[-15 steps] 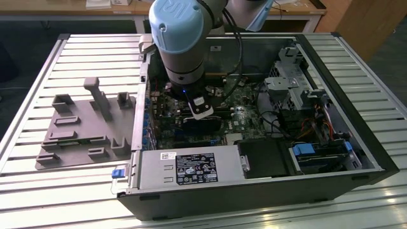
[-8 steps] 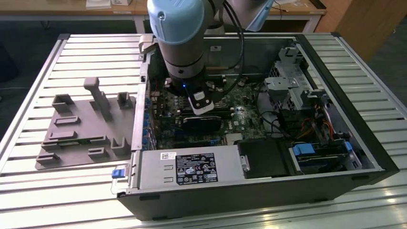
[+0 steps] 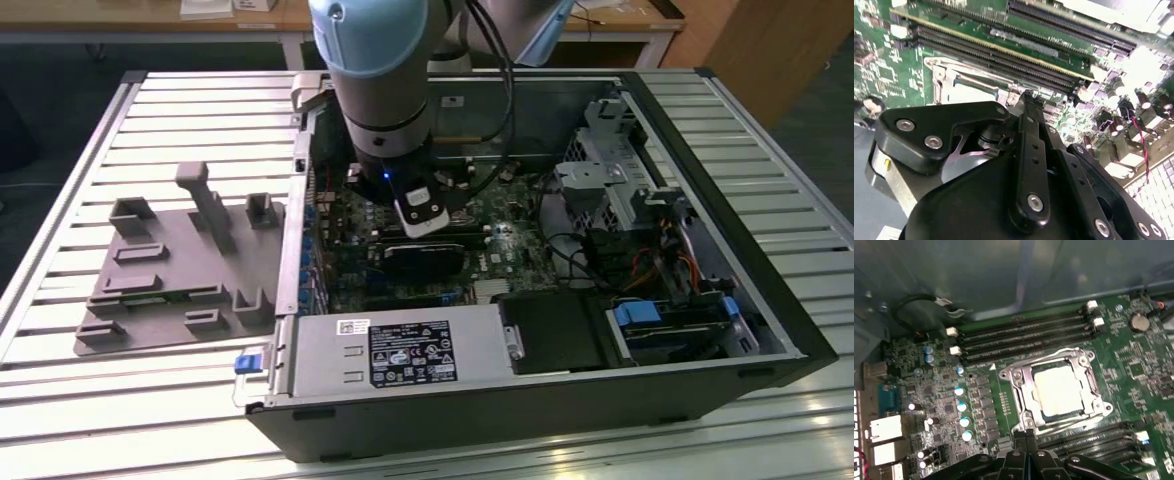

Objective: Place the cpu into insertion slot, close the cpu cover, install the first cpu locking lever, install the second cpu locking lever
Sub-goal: 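Install the second cpu locking lever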

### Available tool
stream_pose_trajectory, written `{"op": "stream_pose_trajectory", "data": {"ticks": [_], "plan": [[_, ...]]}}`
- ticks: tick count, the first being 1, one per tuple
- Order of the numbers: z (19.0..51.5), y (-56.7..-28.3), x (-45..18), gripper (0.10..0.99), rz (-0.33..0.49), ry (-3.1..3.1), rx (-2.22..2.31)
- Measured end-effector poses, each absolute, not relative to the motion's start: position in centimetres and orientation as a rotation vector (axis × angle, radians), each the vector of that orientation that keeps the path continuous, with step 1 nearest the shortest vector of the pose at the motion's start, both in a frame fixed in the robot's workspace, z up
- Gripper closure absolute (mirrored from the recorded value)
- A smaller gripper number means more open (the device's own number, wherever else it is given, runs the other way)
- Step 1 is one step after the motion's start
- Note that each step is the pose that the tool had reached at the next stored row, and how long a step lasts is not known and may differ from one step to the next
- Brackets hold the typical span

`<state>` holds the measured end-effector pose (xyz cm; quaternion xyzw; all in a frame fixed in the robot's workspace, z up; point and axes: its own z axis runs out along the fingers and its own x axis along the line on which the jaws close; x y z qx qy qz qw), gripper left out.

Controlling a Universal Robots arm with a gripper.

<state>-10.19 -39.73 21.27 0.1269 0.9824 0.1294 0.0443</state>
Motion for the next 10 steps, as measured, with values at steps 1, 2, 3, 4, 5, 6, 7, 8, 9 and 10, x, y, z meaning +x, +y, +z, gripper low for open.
{"op": "stream_pose_trajectory", "data": {"ticks": [1, 2, 3, 4, 5, 6, 7, 8, 9, 10], "plan": [[21.3, -39.7, -10.1, 0.98, 0.385, 3.001, 0.394], [21.3, -39.7, -10.0, 0.98, 0.378, 3.001, 0.399], [21.3, -39.6, -9.9, 0.98, 0.374, 3.0, 0.402], [21.3, -39.6, -9.7, 0.98, 0.37, 3.0, 0.404], [21.3, -39.5, -9.4, 0.98, 0.368, 3.0, 0.406], [21.3, -39.4, -9.2, 0.98, 0.366, 2.999, 0.407], [21.3, -39.3, -8.9, 0.98, 0.366, 2.999, 0.407], [21.3, -39.3, -8.6, 0.98, 0.365, 2.999, 0.408], [21.3, -39.0, -7.8, 0.98, 0.363, 2.999, 0.409], [21.3, -38.8, -7.5, 0.98, 0.362, 2.999, 0.409]]}}
